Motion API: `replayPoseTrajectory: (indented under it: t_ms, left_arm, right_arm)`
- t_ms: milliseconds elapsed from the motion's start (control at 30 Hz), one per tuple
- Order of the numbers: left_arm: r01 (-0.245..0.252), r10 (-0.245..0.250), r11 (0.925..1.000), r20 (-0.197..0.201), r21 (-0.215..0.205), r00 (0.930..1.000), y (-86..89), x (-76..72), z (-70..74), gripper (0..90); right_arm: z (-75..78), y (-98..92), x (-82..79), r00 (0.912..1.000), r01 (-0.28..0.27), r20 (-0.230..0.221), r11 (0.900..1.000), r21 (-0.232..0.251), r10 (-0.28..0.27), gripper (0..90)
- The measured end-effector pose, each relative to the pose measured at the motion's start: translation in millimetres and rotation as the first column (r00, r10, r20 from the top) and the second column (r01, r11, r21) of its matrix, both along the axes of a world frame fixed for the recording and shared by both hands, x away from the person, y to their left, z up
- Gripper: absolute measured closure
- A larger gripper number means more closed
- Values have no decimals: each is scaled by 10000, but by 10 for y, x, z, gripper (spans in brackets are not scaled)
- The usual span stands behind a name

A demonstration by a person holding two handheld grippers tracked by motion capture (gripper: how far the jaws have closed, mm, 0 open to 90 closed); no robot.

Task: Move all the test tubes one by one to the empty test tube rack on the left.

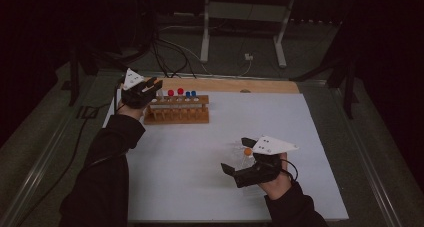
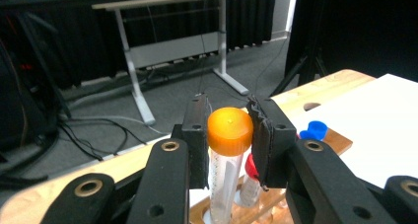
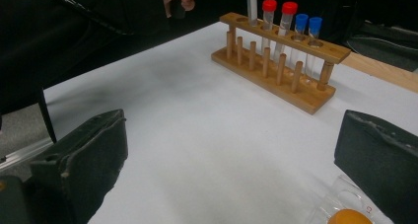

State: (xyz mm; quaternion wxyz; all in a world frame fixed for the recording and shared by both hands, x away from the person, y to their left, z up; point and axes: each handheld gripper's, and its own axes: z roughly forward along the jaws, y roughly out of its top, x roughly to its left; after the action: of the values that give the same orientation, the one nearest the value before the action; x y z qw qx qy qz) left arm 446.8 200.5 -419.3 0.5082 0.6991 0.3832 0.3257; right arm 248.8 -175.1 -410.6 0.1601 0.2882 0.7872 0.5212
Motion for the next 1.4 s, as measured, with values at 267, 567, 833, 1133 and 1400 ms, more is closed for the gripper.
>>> replayPoseTrajectory:
  t_ms: [267,567,833,1133,1400]
  left_arm:
    - [-28,38,9998,-565,185,9984,-54,83,-157,717]
    - [-96,135,9994,-1165,339,9931,-74,153,-287,717]
    - [-134,193,9989,-1376,441,9903,-96,181,-358,716]
    - [-149,186,9996,-1671,238,9858,-55,177,-301,592]
    - [272,-327,9986,-1246,-457,9917,65,-60,-2,300]
  right_arm:
    - [-6,-7,3,10000,-16,-19,10000,23,17,0]
    - [-5,-4,4,10000,-36,-22,10000,21,36,0]
    - [4,-12,3,10000,-47,-8,10000,60,47,0]
    - [19,-17,-2,10000,-55,-18,10000,73,56,0]
    - [93,-96,-7,9996,172,225,9998,110,-175,0]
